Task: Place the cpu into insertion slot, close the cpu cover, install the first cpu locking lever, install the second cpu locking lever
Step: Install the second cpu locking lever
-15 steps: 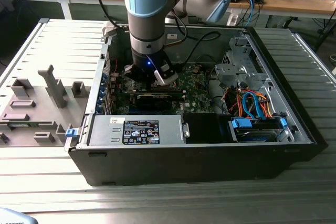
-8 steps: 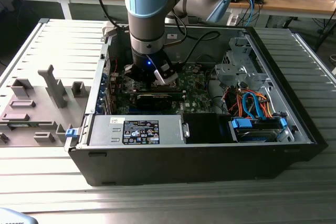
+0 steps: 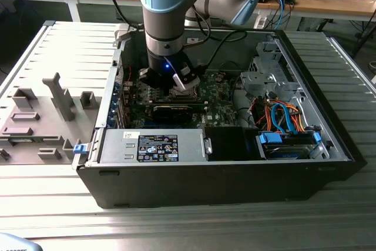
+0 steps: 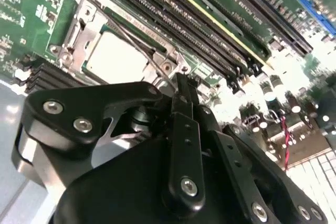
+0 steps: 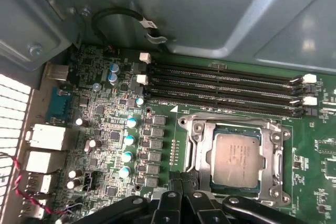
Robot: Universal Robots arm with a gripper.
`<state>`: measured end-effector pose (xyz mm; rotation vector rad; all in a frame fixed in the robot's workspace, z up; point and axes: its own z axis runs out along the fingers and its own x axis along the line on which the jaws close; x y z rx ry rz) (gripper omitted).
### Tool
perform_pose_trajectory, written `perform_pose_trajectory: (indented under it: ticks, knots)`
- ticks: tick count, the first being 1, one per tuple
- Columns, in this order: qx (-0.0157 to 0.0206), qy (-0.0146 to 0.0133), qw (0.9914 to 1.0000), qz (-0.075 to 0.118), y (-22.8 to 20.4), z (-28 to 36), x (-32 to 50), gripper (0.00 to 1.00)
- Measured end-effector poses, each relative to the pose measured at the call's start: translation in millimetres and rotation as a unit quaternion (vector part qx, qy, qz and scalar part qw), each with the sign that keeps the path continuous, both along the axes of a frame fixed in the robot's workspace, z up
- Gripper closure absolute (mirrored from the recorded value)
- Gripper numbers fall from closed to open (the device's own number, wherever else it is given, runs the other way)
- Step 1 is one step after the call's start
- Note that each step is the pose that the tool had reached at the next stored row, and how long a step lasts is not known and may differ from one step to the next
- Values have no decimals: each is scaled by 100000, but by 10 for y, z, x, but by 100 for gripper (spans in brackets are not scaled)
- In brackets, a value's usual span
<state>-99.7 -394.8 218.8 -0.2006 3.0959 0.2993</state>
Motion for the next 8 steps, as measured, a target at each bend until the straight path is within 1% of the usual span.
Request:
perform_pose_trajectory:
  ticks: [1, 2, 4, 5, 6, 8]
  knots:
    - [-187, -1, 100000, 8, 1, 52, 1, 89]
    - [-291, -3, 100000, 7, 1, 84, 1, 89]
    - [-547, 2, 99999, 4, 3, 179, 1, 89]
    - [-594, 1, 99998, 7, 3, 216, 2, 89]
    - [-648, 2, 99998, 5, 3, 272, 2, 89]
    - [-688, 1, 99998, -4, 3, 360, 4, 89]
